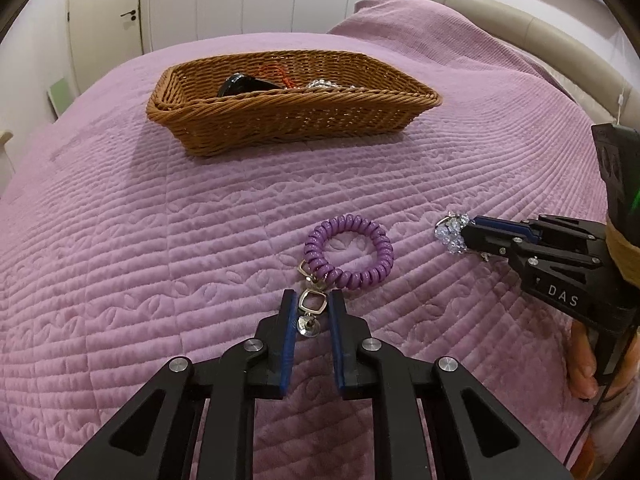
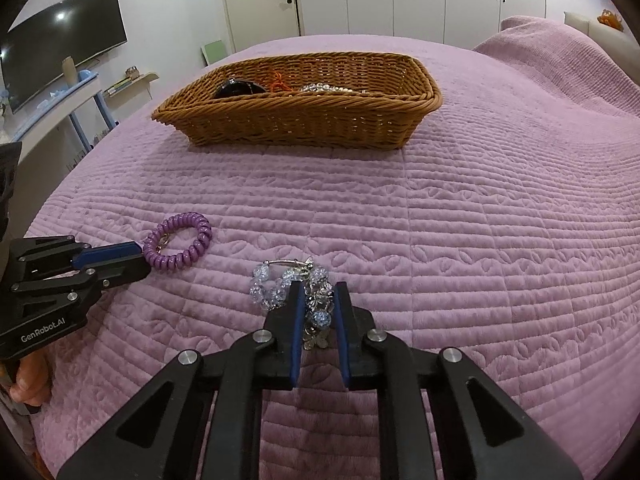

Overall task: Organize jewelry
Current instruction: 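Grasp the silver pendant with the left tool while the right tool grasps the charm bracelet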

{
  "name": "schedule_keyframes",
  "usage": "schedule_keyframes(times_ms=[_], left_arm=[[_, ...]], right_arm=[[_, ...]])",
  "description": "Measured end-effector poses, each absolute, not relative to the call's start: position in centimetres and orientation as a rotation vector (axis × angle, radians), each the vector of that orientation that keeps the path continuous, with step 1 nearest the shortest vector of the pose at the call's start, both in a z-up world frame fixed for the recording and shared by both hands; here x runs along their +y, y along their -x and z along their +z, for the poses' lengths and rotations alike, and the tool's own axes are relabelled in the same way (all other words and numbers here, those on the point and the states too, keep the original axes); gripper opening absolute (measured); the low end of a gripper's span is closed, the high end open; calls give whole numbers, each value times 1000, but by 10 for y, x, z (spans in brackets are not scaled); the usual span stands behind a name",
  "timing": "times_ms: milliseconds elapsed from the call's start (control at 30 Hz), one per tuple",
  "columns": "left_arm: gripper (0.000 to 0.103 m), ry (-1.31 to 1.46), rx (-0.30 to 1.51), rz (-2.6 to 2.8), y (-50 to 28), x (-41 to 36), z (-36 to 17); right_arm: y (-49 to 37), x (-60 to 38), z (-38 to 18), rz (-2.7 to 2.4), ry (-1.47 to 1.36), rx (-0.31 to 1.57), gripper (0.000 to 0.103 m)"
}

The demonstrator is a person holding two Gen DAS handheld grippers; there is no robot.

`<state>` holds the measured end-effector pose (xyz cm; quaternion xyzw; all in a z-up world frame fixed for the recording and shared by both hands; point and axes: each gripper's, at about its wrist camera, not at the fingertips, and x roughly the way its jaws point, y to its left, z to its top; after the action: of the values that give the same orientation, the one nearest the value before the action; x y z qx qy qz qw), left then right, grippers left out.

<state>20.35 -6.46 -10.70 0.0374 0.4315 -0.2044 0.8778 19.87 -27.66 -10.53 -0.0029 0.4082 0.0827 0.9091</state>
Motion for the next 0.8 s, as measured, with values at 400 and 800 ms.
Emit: schedule_keyframes(times_ms=[400,800], left_arm=[[15,-14,907,-429,-171,-48,-102],[15,38,844,-472,-126,-37,-88]], right_arm=[[-185,-285,-97,163,-32,814,16],[-152,-296,-80,211,-137,777,16]])
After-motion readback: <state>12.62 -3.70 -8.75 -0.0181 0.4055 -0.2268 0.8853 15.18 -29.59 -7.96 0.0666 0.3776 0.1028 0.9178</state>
